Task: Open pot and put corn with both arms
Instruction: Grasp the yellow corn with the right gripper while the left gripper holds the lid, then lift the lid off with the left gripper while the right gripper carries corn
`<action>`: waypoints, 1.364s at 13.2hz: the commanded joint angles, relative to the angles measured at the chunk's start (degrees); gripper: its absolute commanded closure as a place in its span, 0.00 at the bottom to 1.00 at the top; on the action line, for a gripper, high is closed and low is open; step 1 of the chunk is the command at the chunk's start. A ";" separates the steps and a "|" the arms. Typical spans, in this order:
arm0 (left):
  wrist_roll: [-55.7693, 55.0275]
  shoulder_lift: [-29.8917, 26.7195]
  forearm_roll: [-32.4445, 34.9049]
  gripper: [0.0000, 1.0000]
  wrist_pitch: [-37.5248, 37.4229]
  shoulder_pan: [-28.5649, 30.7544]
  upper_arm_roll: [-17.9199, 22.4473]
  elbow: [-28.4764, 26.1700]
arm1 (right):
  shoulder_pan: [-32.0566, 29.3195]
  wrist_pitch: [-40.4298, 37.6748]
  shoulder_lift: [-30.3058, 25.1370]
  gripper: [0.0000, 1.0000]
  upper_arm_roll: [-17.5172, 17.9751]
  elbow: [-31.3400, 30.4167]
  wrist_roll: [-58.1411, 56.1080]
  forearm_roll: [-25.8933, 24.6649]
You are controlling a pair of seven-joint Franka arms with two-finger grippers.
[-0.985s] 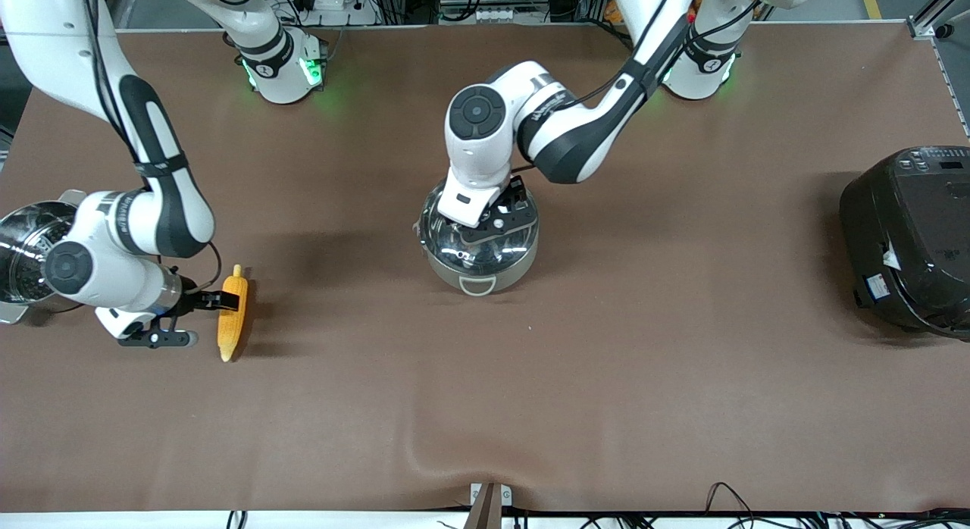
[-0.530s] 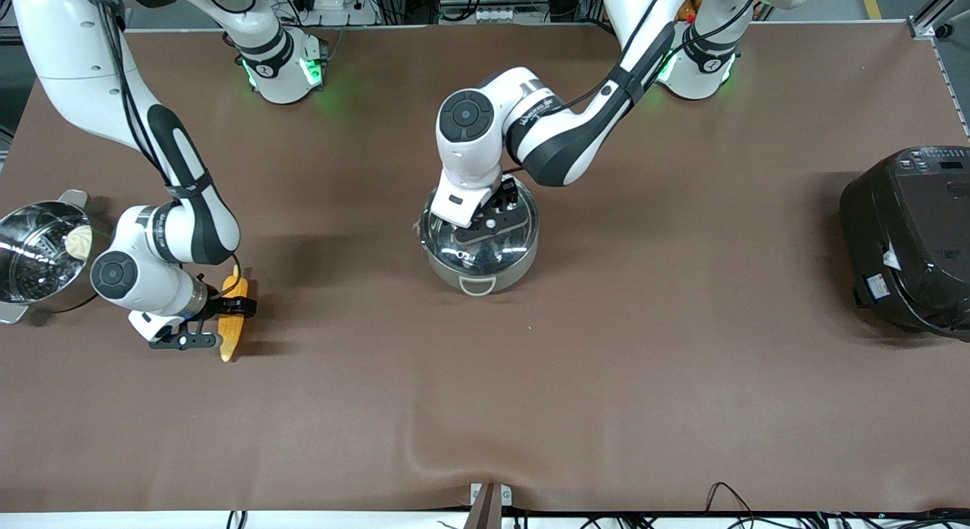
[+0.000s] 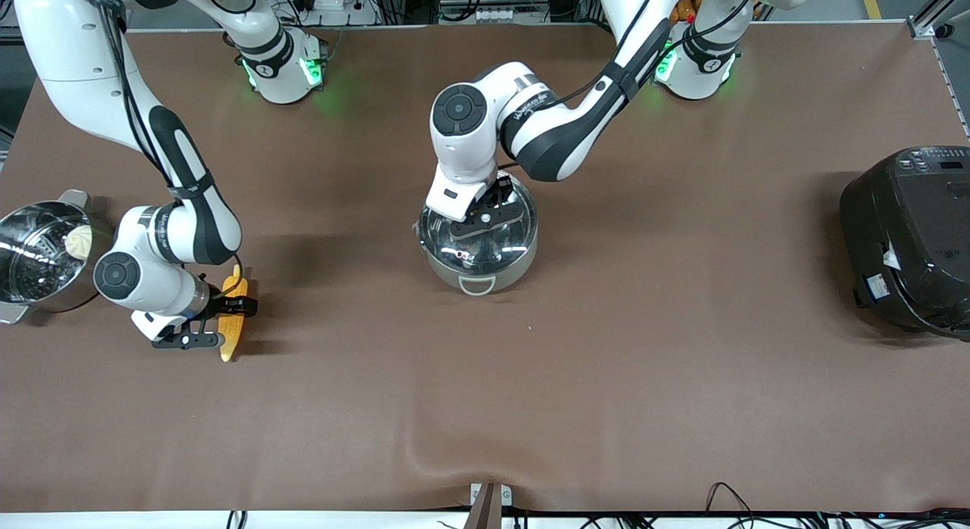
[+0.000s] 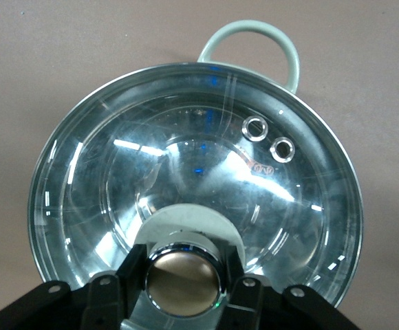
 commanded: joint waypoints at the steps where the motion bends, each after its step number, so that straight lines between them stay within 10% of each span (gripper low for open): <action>1: -3.27 -0.25 1.34 1.00 -0.21 -0.63 0.30 0.56 | -0.09 0.27 0.04 1.00 0.22 -0.46 0.08 -0.95; 9: -1.18 -11.05 2.04 1.00 -9.16 4.28 0.47 0.03 | 2.19 -9.02 -7.24 1.00 1.18 0.06 0.17 -0.95; 18: 30.63 -29.17 -0.06 1.00 -12.17 31.69 -0.14 -17.88 | 22.91 -20.91 -14.20 1.00 2.94 2.96 11.05 0.10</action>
